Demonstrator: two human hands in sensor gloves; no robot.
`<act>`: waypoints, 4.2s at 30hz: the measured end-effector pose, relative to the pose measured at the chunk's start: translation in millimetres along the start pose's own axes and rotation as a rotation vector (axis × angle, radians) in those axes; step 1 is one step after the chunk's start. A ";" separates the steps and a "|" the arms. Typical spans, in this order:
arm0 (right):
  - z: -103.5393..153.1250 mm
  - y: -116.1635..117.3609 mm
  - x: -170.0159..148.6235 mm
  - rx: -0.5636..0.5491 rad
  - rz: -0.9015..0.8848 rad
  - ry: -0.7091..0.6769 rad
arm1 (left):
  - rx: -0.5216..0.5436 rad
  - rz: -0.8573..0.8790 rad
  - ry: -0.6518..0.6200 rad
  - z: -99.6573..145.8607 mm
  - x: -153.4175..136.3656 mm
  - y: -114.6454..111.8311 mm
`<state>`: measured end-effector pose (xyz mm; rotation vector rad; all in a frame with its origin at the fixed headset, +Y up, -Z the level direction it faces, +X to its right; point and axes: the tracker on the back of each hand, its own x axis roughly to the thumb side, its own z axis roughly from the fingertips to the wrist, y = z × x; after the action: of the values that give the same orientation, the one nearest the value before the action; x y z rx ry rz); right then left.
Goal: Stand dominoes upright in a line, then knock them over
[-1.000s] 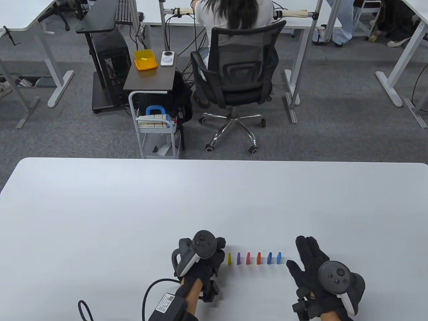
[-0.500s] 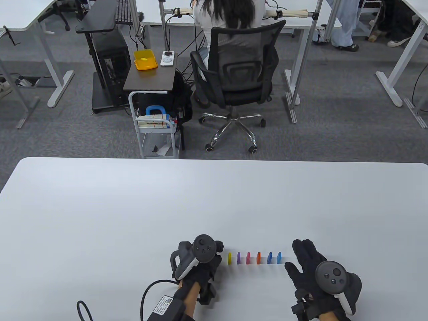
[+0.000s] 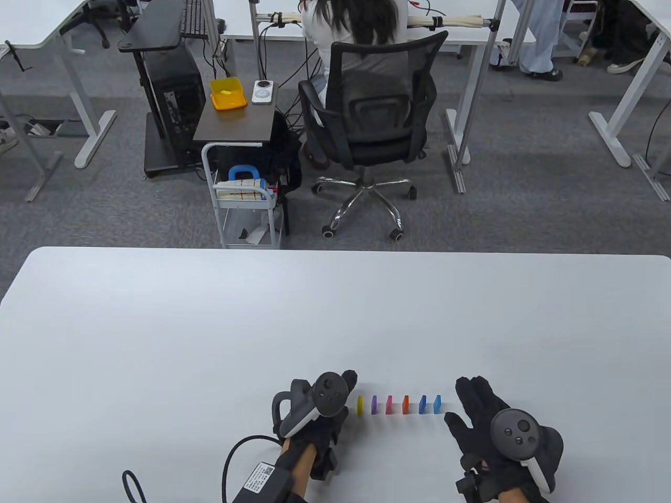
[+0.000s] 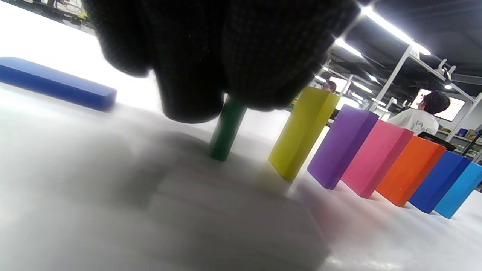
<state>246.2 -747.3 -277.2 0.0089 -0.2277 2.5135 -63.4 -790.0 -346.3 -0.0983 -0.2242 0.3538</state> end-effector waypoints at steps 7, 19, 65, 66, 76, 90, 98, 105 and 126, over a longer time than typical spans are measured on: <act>0.1 0.2 0.3 0.002 0.005 0.002 | -0.019 -0.002 -0.004 -0.7 1.5 -1.7; 0.4 0.0 1.5 -0.004 0.024 0.006 | -0.020 0.005 -0.009 1.0 2.8 -0.8; -3.1 7.9 1.4 0.039 0.089 0.033 | -0.134 -0.382 0.254 -9.0 -29.8 9.2; -3.1 8.1 1.5 0.037 0.088 0.032 | -0.131 -0.395 0.251 -9.2 -28.8 9.1; -3.1 8.9 0.6 0.043 0.087 0.033 | -0.109 -0.539 0.222 -8.6 -20.4 2.9; -2.2 6.5 0.4 0.037 0.074 0.026 | 0.008 -0.089 0.161 5.2 -36.6 26.8; -3.0 8.2 -1.1 0.049 0.075 0.033 | -0.005 -0.033 0.084 4.6 -26.7 27.4; -2.7 8.4 -0.3 0.052 0.076 0.028 | -0.031 0.027 0.054 4.6 -28.7 23.8; -2.6 10.4 0.1 0.068 0.084 0.026 | -0.111 0.050 0.065 0.5 -28.4 13.9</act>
<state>240.3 -755.1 -281.5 -0.0058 -0.1351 2.6019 -94.1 -787.1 -353.4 -0.2248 -0.1774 0.3870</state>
